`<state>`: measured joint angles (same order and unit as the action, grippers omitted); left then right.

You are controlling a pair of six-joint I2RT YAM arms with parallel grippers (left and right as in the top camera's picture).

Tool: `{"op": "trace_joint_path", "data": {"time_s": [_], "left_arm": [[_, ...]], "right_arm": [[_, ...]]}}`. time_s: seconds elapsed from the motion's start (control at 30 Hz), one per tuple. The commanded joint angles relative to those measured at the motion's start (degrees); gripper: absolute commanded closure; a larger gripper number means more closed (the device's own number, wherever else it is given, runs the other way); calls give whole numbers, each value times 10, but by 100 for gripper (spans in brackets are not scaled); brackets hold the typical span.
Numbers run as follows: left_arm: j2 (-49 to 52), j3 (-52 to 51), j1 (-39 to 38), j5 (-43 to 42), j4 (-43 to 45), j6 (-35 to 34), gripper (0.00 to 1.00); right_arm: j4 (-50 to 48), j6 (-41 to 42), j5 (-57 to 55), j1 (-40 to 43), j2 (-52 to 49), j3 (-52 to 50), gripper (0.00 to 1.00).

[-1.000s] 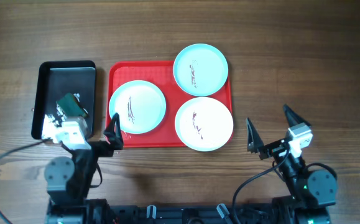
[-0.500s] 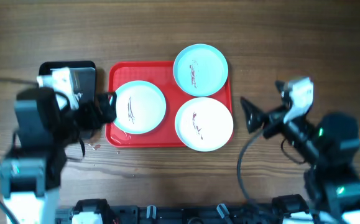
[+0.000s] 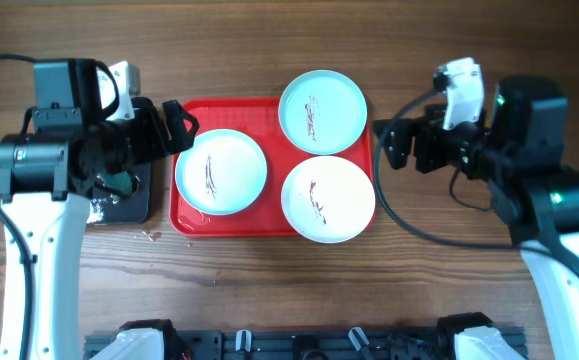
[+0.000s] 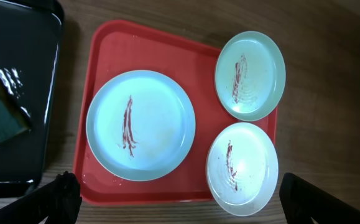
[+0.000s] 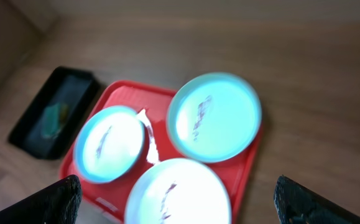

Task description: Clean dirty plates on tray and stack at the side

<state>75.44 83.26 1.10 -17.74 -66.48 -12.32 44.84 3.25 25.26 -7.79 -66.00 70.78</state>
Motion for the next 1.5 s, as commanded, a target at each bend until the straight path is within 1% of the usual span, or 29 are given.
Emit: {"op": "trace_joint_path", "data": {"time_s": [0.0, 0.1, 0.2, 0.27, 0.33, 0.4, 0.43, 0.47, 0.6, 0.63, 0.7, 0.73, 0.8, 0.97, 1.13, 1.23, 1.3, 1.47], "left_arm": [[12, 11, -4, -18, 2, -6, 0], [14, 11, -4, -24, 3, -5, 0], [15, 11, -3, -18, 4, -11, 0], [20, 17, 1, 42, -13, -63, 3], [36, 38, 10, 116, -48, -96, 4], [54, 64, 18, 162, -82, -110, 4], [69, 83, 23, 188, -105, -117, 4], [79, 96, 27, 206, -120, -125, 3], [106, 109, 40, 235, -131, -129, 2], [111, 109, 44, 243, -132, -140, 2], [121, 108, 53, 249, -131, -159, 1], [125, 108, 56, 249, -131, -167, 1], [135, 108, 63, 249, -131, -178, 2], [158, 108, 75, 249, -125, -180, 3], [173, 108, 74, 249, -124, -180, 2], [176, 108, 74, 249, -122, -180, 2], [176, 108, 74, 249, -120, -180, 2], [176, 108, 74, 249, -121, -180, 2]], "right_arm": [[-12, 19, 97, -3, -37, 13, 0], [-16, 34, 91, -18, -69, 13, 0], [-29, 75, 45, -56, -101, 14, 1], [-39, 98, 9, -87, -121, 19, 2], [-40, 122, -38, -122, -148, 37, 9], [-42, 144, -73, -152, -177, 54, 16], [-47, 153, -85, -165, -193, 59, 21], [-56, 166, -93, -176, -207, 61, 24], [-96, 199, -104, -209, -266, 61, 36], [-106, 204, -105, -216, -280, 61, 39], [-124, 216, -112, -229, -306, 61, 48], [-132, 222, -116, -235, -317, 61, 50], [-158, 228, -129, -251, -351, 61, 55], [-214, 229, -137, -278, -418, 61, 57], [-246, 229, -136, -294, -461, 61, 60], [-254, 231, -144, -306, -480, 61, 63], [-251, 242, -171, -314, -489, 61, 65], [-254, 252, -196, -315, -500, 58, 66]]}}
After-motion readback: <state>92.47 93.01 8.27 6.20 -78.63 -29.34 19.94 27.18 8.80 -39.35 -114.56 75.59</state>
